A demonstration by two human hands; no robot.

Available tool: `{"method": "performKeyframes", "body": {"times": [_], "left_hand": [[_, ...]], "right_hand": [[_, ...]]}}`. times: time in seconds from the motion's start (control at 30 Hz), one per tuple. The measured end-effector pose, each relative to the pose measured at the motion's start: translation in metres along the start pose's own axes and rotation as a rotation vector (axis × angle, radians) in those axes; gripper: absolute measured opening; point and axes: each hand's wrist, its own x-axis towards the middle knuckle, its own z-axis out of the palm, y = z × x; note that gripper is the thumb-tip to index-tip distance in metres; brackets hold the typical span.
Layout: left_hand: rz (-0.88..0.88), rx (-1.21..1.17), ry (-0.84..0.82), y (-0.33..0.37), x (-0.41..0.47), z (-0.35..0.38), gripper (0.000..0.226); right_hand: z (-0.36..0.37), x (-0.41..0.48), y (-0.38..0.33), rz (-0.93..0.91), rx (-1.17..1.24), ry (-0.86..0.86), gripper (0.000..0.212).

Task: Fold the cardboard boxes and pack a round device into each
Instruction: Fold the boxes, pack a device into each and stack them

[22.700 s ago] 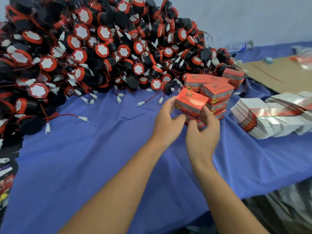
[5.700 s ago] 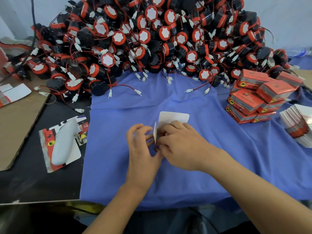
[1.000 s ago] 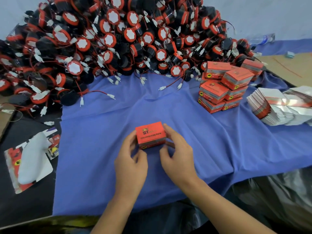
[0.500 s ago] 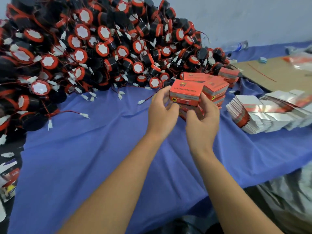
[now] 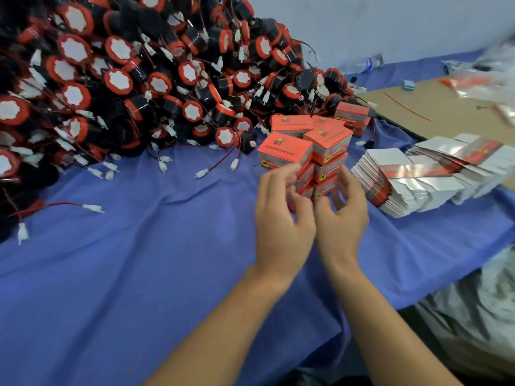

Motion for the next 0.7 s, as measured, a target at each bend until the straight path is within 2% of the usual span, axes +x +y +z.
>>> {"method": "performKeyframes", "body": {"times": [0.03, 0.1, 0.2, 0.33, 0.5, 0.7], "left_hand": [[0.043, -0.028, -0.098, 0.003, -0.013, 0.011, 0.036], [-0.04, -0.085, -0.259, 0.005, -0.03, 0.033, 0.033], [-0.26, -0.123, -0.328, 0.01, -0.028, 0.066, 0.034], [-0.423, -0.115, -0.478, 0.014, -0.01, 0.111, 0.032], [-0.635, -0.091, -0.548, 0.005, 0.007, 0.155, 0.024], [-0.792, -0.106, -0.514, -0.01, 0.007, 0.177, 0.022]], "right_hand": [[-0.009, 0.005, 0.003, 0.013, -0.011, 0.025, 0.061], [-0.029, 0.017, 0.009, 0.025, -0.07, 0.068, 0.06], [-0.057, 0.039, 0.015, -0.012, -0.225, 0.152, 0.054], [-0.086, 0.063, 0.027, -0.101, -0.503, 0.24, 0.047], [-0.1, 0.076, 0.047, -0.009, -0.723, 0.148, 0.036], [-0.099, 0.076, 0.059, -0.033, -0.648, 0.24, 0.024]]}}
